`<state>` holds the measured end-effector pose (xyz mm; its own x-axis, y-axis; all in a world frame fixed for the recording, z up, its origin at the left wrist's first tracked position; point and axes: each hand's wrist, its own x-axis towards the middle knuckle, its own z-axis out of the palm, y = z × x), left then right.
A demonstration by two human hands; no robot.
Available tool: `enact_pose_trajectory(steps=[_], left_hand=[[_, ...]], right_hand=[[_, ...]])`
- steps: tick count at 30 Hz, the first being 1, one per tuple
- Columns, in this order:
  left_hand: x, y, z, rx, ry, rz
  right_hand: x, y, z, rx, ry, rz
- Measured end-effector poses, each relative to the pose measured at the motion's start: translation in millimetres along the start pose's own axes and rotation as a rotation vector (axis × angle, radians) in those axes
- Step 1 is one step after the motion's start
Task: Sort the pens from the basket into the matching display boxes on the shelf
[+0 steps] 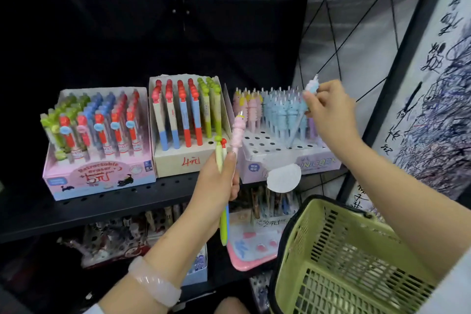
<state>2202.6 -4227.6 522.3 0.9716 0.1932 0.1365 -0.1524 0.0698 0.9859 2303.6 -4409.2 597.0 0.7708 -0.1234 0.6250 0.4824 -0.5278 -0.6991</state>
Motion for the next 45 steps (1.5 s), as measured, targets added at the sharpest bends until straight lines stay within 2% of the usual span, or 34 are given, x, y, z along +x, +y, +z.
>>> enact_pose_trajectory(steps=[6, 12, 14, 16, 17, 18, 20, 22, 26, 31, 33, 37, 39, 45], left_hand=[[0.4, -3.5, 4.3, -0.013, -0.002, -0.022], [-0.3, -4.0, -2.9, -0.030, 0.021, -0.028], [-0.6, -4.5, -4.2, -0.039, 0.028, -0.025], [-1.7, -5.0, -5.0, -0.045, 0.023, -0.018], [-2.3, -5.0, -5.1, -0.044, 0.015, -0.013], [-2.9, -4.8, -4.9, -0.043, 0.005, -0.006], [-4.6, -4.3, -3.6, -0.047, -0.014, 0.002], [-6.3, -3.4, -2.5, -0.070, -0.019, -0.003], [-6.5, 1.4, -7.8, -0.040, -0.029, -0.021], [0.5, 6.5, -12.3, -0.002, -0.047, -0.005], [4.5, 8.0, -12.3, -0.018, -0.047, -0.027], [11.4, 6.4, -19.7, -0.050, 0.013, -0.084], [13.1, 3.8, -23.8, -0.041, 0.040, -0.094], [14.9, -3.4, -27.5, -0.046, 0.062, -0.096]], right_hand=[[-1.6, 15.1, 16.1, -0.154, -0.202, -0.056], [-10.0, 20.8, 20.9, -0.258, -0.316, 0.024], [-11.2, 14.7, 17.7, -0.323, -0.291, 0.008], [-15.2, 1.9, 16.3, -0.354, -0.145, -0.098], [-20.0, -7.5, 17.5, -0.298, -0.097, -0.135], [-24.9, -17.4, 19.9, -0.179, -0.127, -0.120], [-38.5, -38.0, 29.7, 0.122, -0.400, 0.061], [-50.6, -47.8, 41.2, 0.269, -0.616, 0.179], [-40.7, -51.3, 48.8, 0.337, -0.544, 0.180], [-27.8, -53.3, 51.9, 0.331, -0.646, 0.161], [-18.9, -53.7, 50.6, 0.306, -0.600, 0.133], [21.8, -45.4, 41.7, 0.086, -0.202, 0.023], [35.9, -40.3, 40.5, -0.034, -0.082, -0.050], [39.7, -17.4, 56.9, -0.301, -0.108, -0.131]])
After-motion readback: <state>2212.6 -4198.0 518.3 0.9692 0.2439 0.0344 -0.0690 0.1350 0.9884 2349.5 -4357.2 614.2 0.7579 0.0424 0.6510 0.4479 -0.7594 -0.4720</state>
